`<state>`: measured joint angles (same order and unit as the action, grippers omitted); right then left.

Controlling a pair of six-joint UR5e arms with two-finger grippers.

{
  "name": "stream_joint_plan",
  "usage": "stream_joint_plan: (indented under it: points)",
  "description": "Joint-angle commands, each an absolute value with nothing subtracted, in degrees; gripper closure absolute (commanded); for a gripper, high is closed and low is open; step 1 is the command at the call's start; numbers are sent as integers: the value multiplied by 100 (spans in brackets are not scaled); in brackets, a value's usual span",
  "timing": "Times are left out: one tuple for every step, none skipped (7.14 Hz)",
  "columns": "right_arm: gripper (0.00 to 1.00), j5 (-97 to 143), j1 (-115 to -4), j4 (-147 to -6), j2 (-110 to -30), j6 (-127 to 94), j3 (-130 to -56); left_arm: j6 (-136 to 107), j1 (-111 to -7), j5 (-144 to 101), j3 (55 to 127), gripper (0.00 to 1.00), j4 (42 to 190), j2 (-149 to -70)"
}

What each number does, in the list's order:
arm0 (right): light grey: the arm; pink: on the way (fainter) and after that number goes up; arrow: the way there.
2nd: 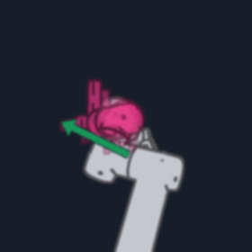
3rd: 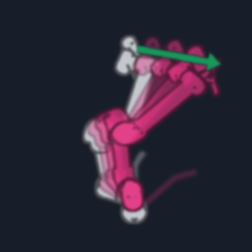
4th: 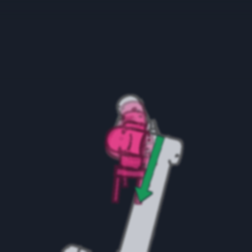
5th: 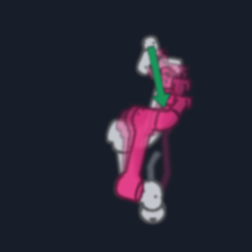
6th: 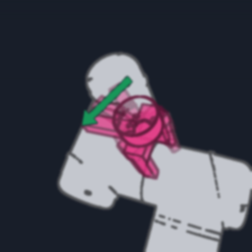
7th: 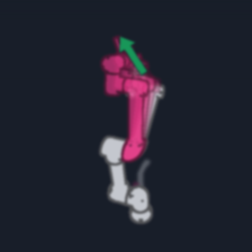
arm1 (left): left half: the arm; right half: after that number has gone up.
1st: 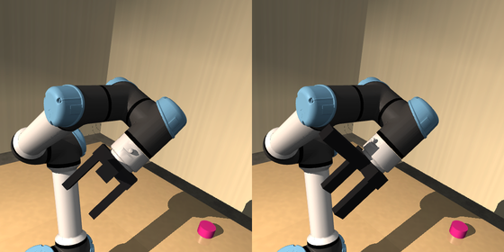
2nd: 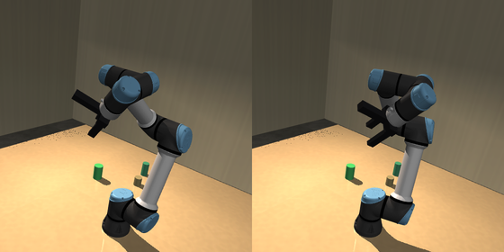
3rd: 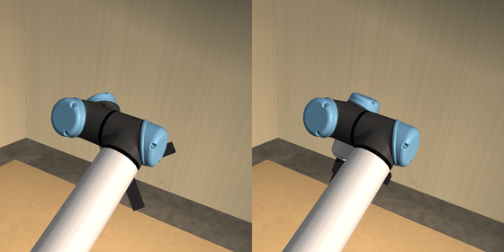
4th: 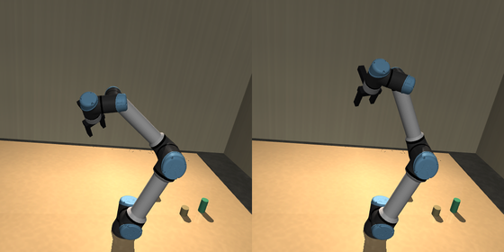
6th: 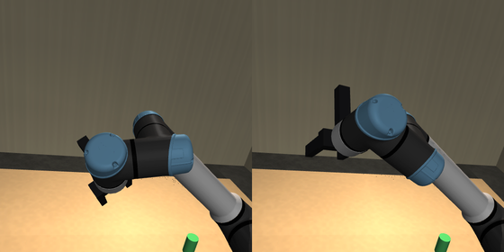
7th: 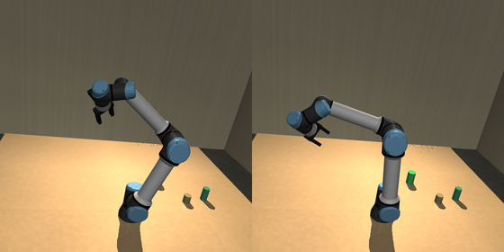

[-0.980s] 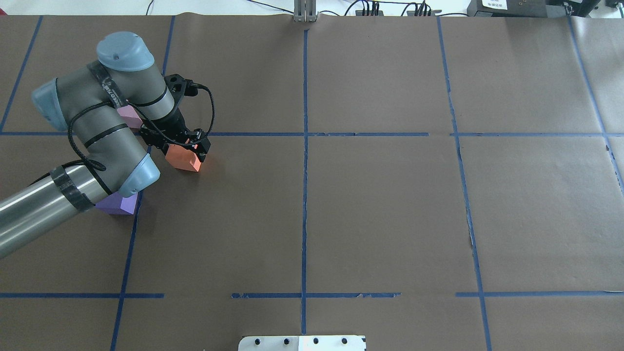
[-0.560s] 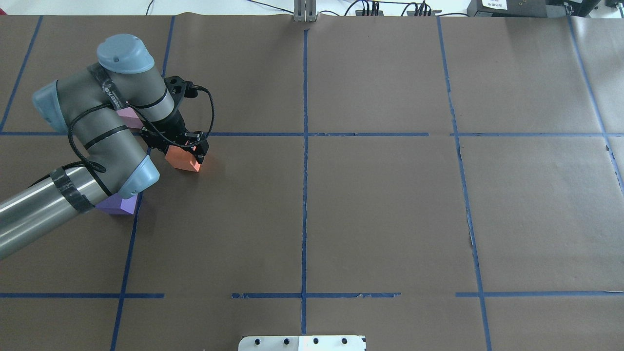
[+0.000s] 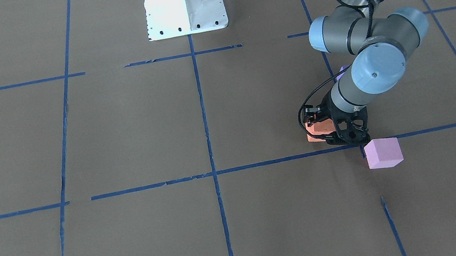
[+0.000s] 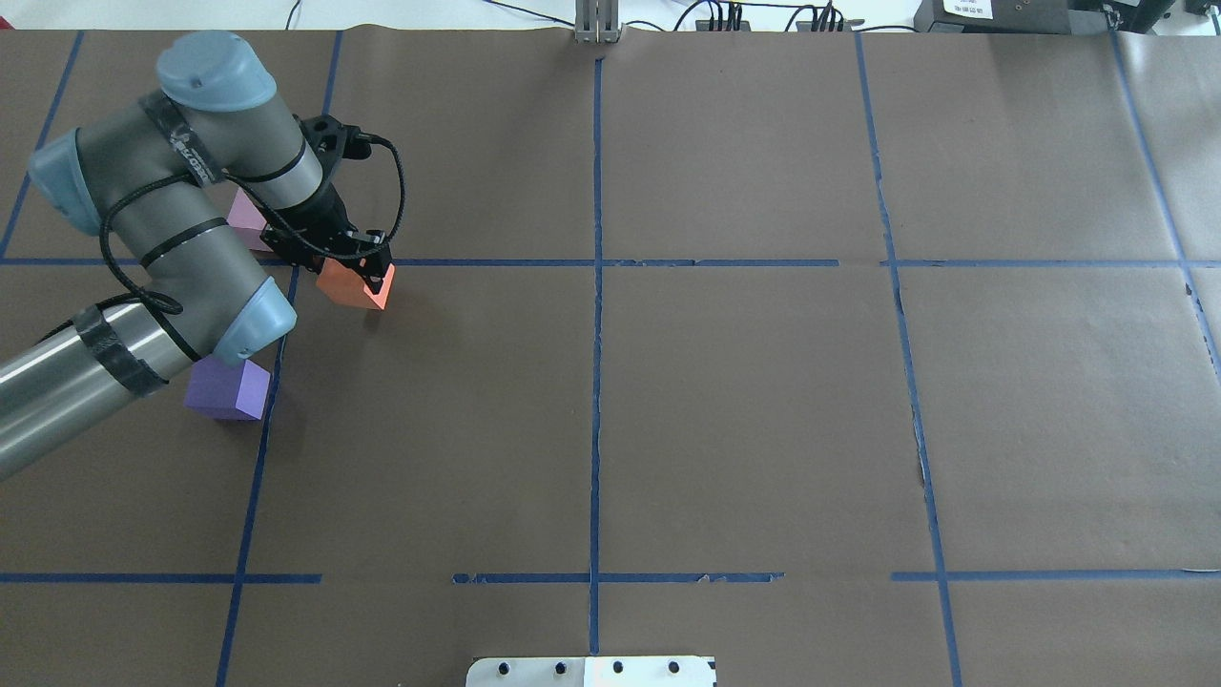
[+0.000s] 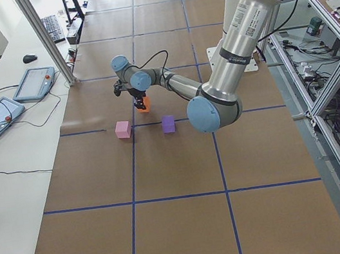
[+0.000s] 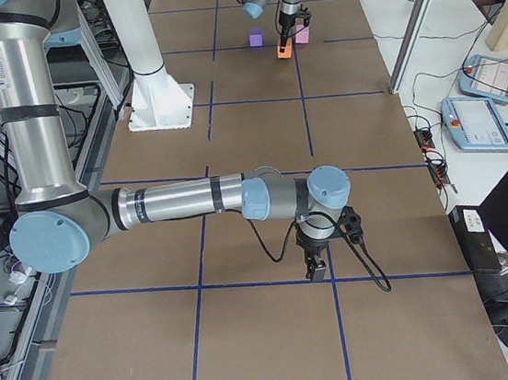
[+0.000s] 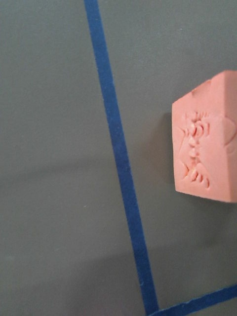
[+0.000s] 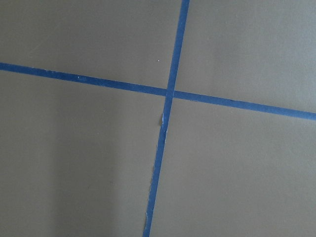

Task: Arrange blocks in a line
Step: 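Carry the orange cube toward the gap between pink and purple cubes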

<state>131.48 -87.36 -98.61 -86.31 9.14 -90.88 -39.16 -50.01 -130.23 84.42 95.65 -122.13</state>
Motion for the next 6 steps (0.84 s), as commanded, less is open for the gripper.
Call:
stream_joint_plan:
  points:
    - [0,13148,-8736,-9861,-8631,914,-9088,-3702,-5378,-12999,9443,72,9185,-11667]
    - [0,13148,-8736,-9861,-8631,914,-9088,-3544,-5431,-13008,9674,72,9185,-11393]
    - [0,13148,-8736,-9861,-8631,914,-9088,-3351,-5493,-13034,9738,71,9176,-11104]
    - [0,13148,-8736,-9861,-8631,914,-9088,-3209,-5493,-13060,9695,71,9184,-10935]
    - [0,13148,-8736,-9861,-8631,914,-9088,-3156,-5493,-13069,9660,70,9202,-10838]
    - [0,13148,-8736,-9861,-8631,914,-9088,-3155,-5467,-13069,9572,70,9211,-10846]
